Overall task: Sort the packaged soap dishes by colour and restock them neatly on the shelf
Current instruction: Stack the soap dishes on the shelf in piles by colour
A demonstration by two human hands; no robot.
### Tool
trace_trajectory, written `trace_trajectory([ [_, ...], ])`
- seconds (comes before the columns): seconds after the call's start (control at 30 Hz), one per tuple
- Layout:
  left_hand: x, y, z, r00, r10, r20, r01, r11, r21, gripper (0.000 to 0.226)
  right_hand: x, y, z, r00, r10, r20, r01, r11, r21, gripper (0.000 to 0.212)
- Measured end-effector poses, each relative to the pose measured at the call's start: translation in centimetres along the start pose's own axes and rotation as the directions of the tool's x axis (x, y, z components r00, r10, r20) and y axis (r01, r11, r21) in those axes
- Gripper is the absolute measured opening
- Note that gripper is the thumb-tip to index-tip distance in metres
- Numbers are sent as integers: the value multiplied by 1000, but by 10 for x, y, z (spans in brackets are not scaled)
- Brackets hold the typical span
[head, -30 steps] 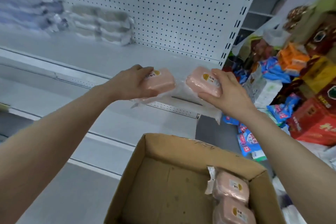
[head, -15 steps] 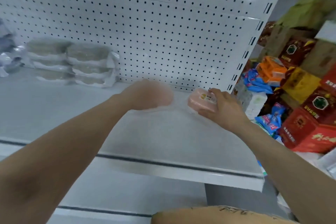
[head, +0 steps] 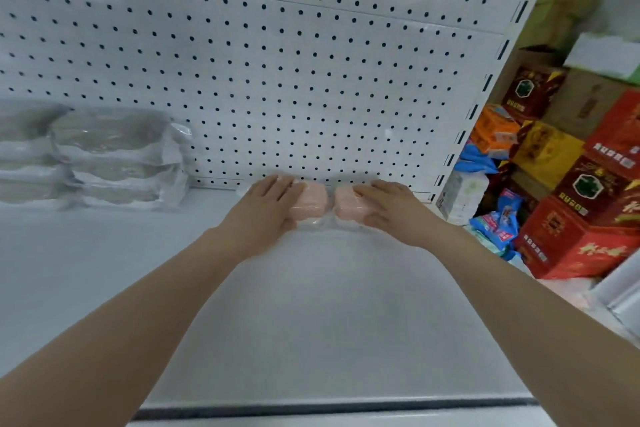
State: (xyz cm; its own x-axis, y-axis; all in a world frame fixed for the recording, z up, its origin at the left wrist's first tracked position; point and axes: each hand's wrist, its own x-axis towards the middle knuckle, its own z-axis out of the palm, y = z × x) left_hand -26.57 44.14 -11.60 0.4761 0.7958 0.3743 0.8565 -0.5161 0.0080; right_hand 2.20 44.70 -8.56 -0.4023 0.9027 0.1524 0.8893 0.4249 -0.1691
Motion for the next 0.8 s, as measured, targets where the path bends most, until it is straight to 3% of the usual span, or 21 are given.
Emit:
trace_trajectory([
  [0.07, 2, -1, 3, 999, 17, -35, -17, 1000, 11, 66, 0, -3, 10, 997, -54, -61, 53, 998, -31, 61],
  [0.2, 3, -1, 8, 998, 6, -69, -4, 1000, 31, 66, -9, -13, 25, 992, 90, -93, -101, 988, -120, 68],
  [0.37, 5, 2, 7, 998, -21, -61, 23, 999, 37, 63, -5, -15, 24, 990, 109, -95, -127, 969, -213, 76],
  [0.57, 3, 19, -13, 997, 20, -77, -12, 995, 98, 61, -12, -13, 12, 994, 84, -72, -102, 948, -301, 71],
  [0.8, -25, 94, -52, 983, 65, -169, -53, 996, 76, 53, -86, -2, -20, 993, -63, -103, 25, 942, -334, 62],
])
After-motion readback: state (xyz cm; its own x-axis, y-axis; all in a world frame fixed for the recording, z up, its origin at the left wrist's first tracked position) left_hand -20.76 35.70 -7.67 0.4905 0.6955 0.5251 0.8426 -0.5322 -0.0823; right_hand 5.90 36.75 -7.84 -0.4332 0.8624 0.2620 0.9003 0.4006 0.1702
